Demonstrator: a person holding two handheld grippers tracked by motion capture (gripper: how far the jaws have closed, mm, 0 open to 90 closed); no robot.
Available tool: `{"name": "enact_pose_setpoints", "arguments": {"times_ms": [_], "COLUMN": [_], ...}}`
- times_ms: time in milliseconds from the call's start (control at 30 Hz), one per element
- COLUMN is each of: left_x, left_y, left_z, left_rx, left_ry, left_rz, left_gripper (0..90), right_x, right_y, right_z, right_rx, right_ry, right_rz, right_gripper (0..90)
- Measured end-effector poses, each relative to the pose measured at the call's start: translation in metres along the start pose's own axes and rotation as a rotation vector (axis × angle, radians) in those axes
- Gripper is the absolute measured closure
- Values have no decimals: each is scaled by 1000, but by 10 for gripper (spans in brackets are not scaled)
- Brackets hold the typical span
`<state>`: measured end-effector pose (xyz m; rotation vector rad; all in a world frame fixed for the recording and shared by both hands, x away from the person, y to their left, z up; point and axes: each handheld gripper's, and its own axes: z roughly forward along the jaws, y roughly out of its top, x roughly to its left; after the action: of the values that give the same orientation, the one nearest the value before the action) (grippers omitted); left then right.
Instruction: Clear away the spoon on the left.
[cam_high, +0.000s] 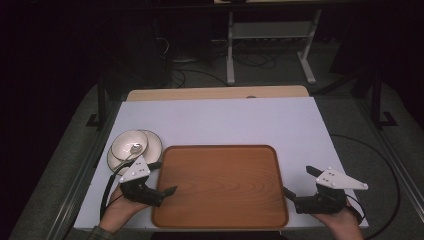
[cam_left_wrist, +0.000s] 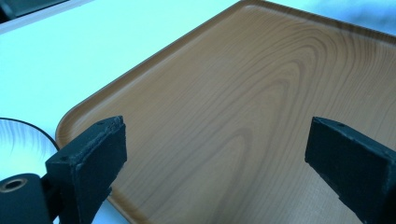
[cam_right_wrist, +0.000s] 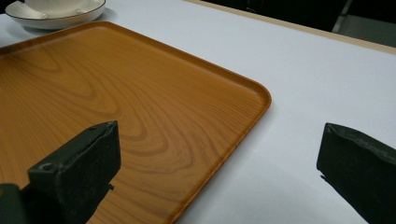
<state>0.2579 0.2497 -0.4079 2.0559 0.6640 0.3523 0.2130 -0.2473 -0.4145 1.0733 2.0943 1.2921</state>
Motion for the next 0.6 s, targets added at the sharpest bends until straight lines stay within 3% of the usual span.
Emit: {"name": "enact_pose_setpoints", "arguments": {"times_ms": [200,433,600], "left_x": [0,3,4], "left_y": [2,4,3], "left_z": [-2,-7,-10], "left_rx": [-4,-6,1], "left_ry": [-21,-42,-61], "left_rz": [-2,-49,-55], "left_gripper": [93,194,347], "right_x": [0,0,0], "right_y": [0,-1,-1], "right_z": [1,2,4], "right_rx": [3,11,20], "right_ry": [6,4,5], "right_rz": [0,-4,-10], "right_gripper": [0,0,0]}}
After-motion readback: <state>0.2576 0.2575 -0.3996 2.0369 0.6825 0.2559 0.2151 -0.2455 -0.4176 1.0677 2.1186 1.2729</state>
